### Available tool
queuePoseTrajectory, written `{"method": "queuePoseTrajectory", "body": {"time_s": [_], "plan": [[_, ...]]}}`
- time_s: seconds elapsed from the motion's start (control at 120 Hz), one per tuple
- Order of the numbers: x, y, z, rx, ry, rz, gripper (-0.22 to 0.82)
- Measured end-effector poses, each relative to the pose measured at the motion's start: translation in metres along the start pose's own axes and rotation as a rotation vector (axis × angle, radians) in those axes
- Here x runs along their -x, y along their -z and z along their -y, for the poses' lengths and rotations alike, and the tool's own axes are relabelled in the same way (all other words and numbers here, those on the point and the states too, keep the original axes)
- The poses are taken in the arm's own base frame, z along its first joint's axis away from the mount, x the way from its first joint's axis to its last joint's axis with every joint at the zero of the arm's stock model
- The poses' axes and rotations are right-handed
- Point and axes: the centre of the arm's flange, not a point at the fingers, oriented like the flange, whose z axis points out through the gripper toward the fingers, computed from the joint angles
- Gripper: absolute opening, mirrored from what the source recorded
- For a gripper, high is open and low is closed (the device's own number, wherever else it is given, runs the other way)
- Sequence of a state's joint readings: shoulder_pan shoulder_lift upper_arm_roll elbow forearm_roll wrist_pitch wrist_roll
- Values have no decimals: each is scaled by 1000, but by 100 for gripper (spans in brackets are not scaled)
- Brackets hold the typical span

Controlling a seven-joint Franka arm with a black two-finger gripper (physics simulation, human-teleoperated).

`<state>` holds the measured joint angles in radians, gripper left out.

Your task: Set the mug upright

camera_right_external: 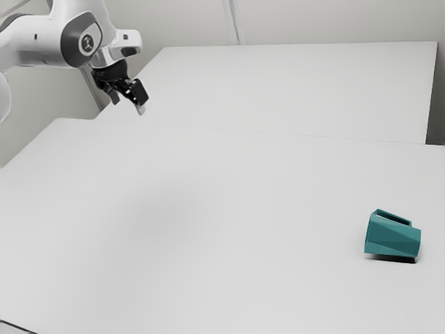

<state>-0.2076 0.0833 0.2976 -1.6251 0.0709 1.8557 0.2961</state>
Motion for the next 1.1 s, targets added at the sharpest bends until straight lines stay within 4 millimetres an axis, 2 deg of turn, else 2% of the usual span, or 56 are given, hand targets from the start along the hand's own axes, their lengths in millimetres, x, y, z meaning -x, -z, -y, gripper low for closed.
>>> {"method": "queuePoseTrajectory", "body": {"time_s": [0.1, 0.167, 0.275, 0.333, 0.383, 0.533, 0.642, 0.767, 1.1], "plan": [[5, 3, -1, 12, 5, -7, 60], [9, 12, -10, 37, 2, -27, 60], [31, 22, -37, 116, -7, -71, 60], [39, 20, -59, 159, -21, -80, 60], [52, 10, -79, 212, -27, -77, 60], [74, -17, -104, 314, 16, -80, 60], [74, -31, -135, 371, 23, -91, 60], [66, -60, -173, 428, 35, -71, 60], [51, -120, -252, 535, 94, -14, 60]]}}
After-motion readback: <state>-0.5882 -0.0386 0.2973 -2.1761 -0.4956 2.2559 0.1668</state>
